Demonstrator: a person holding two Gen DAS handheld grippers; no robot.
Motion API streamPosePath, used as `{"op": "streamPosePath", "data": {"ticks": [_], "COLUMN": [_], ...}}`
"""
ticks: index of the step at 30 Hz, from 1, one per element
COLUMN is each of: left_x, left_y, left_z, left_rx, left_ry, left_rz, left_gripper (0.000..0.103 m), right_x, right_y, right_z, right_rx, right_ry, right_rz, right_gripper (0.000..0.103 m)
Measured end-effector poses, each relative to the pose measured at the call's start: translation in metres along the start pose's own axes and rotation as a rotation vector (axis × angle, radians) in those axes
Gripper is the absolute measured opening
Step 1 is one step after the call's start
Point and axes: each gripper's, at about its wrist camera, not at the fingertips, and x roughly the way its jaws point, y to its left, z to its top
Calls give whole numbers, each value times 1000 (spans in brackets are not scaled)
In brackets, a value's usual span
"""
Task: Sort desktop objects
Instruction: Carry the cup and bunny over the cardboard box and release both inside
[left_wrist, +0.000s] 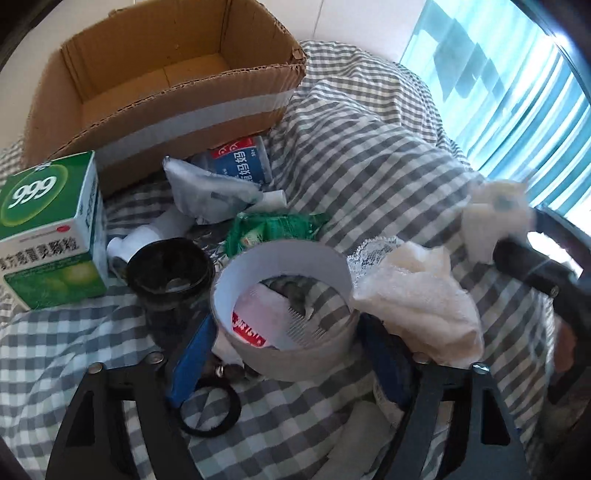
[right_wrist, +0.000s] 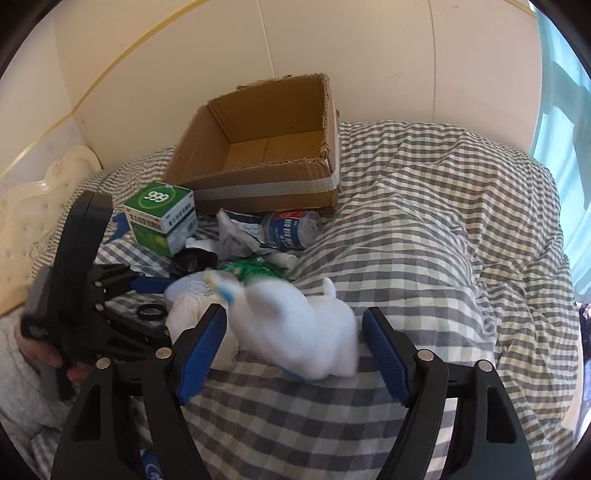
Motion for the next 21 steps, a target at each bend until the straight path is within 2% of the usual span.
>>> {"op": "streamPosePath", "data": {"ticks": [2,6,10,12,18,21], "left_x": [0,-3,-19,-32,-64,-72], "left_y": [2,6,15,19,35,47], "left_z": [2,2,4,4,4,1], "left_rx": [-8,-29,-65,-76,-108,-135], "left_ry": [-6,-9,-56,-82,-162,-184], "left_rz": [-20,-32,-20,-3,66,118], "left_gripper": [79,78,78,78,78,78], "right_x": [2,6,11,16,48,77], "right_y": [-3,-3,0,1,15,29], "right_z": [-1,-2,0,4,31,48], "right_rx": [12,7,-17,-36,-93,-137], "right_ry": [5,17,16,12,59,138], "right_rz": [11,1,2,18,-5,30], "right_gripper": [74,63,63,64,64,64]}}
